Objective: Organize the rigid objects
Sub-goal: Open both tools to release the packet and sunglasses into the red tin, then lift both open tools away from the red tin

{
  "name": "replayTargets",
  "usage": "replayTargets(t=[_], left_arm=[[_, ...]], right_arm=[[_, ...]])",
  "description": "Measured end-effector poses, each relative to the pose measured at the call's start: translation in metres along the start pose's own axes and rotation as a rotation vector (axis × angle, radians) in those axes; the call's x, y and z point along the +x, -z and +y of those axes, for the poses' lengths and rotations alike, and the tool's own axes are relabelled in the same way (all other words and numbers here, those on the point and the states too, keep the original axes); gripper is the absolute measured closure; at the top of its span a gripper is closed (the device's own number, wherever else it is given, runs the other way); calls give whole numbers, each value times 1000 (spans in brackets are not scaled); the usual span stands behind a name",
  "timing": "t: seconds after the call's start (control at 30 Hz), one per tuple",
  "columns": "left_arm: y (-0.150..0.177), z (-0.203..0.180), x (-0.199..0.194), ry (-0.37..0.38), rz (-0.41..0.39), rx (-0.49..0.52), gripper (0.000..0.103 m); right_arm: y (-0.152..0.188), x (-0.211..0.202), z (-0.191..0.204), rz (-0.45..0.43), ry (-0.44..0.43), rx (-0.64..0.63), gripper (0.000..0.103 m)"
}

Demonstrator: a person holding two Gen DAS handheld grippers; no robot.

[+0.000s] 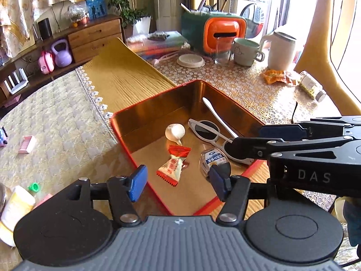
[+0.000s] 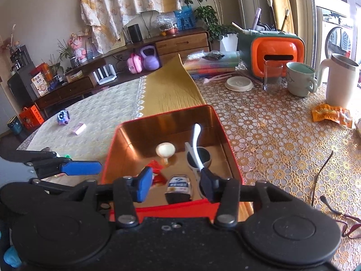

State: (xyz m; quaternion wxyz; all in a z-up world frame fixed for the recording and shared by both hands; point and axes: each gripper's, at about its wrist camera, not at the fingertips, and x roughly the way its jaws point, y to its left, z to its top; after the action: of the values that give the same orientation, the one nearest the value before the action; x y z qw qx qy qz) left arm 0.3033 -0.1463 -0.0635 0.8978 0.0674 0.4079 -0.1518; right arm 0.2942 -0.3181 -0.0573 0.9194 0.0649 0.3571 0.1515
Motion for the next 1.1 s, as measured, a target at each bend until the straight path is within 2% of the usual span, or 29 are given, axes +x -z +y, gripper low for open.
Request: replayTargets(t=[0.33,0.47,0.63,0.83,1.03,1.1], left_arm=[[19,25,-47,-9,-58,-47,43],[28,39,-68,-18,-85,-68,36],[41,57,-91,-33,-104,-87,36],[57,84,-114,-63,-122,-123,31],[76,110,-133,-83,-133,-150,30],[81,119,-138,-94,-138,-162,25]], right_arm=[[3,-25,32,-35,-27,-11,38],[4,-38,47,-54,-41,-27,29],[9,-47,69,-61,-59,-56,23],[18,-53,92,-68,-87,-89,16],[25,-57,118,-84,-104,-126,13],[27,-57,126,-88,-111,-135,11]])
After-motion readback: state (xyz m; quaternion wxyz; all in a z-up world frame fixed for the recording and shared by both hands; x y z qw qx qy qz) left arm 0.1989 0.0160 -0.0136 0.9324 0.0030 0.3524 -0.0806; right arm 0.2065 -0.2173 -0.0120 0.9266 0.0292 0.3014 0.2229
